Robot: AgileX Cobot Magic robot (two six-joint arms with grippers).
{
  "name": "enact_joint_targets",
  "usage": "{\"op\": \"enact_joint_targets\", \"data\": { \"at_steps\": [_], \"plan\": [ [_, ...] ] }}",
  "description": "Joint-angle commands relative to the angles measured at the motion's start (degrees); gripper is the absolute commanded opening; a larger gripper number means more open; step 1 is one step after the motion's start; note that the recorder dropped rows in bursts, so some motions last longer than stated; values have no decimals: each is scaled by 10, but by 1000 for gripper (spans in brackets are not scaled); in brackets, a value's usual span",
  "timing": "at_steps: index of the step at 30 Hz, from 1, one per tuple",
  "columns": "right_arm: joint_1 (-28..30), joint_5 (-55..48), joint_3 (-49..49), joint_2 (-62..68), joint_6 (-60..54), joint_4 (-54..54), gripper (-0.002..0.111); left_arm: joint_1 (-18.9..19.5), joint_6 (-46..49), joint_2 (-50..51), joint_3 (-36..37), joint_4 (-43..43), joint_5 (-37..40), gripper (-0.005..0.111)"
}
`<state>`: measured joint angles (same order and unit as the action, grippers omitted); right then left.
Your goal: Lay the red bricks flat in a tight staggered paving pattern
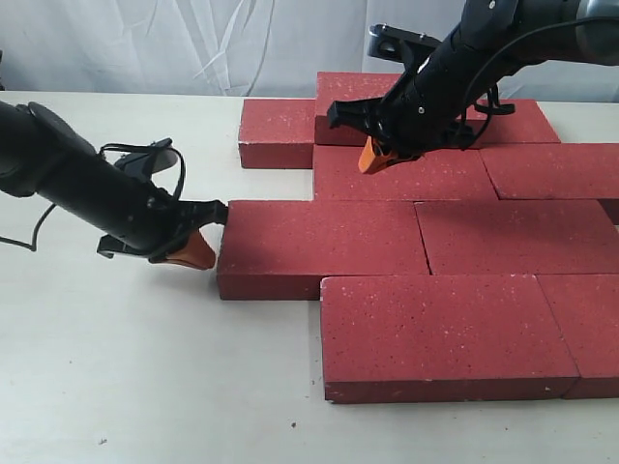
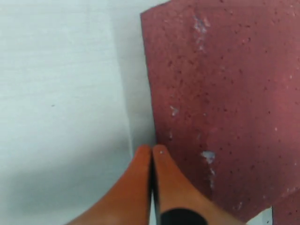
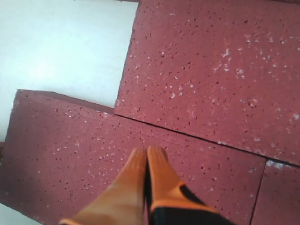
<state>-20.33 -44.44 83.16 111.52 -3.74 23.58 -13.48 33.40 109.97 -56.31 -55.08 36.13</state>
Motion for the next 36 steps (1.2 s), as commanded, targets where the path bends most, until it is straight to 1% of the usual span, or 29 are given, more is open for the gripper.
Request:
{"op": "enact_joint_targets", "data": {
  "at_steps": [1,4,7,12,21,27,32,36],
  "plan": [
    [3,3,-1,-6,-5,-12,-1,18,-1,1,-1,-4,17,0],
    [3,3,-1,-6,-5,-14,-1,17,-1,1,-1,-15,23,0],
    [3,4,-1,-6,-5,-14,-1,2,-1,1,-1,-32,30,0],
    [3,4,-1,-6,-5,-14,-1,-21,-1,1,-1,-30,30,0],
    [3,4,-1,-6,-5,-15,-1,-21,-3,1,-1,-17,35,0],
    [13,6,-1,-6,-8,-1,-1,6,-28,1,-1,0,35,0],
    [50,-2,-1,-6,-32,33,-1,38,-31,-12,-1,16,35,0],
    [74,-3,-1,-6,-39,34,-1,54,-61,-41,-2,54,12,0]
  ]
}}
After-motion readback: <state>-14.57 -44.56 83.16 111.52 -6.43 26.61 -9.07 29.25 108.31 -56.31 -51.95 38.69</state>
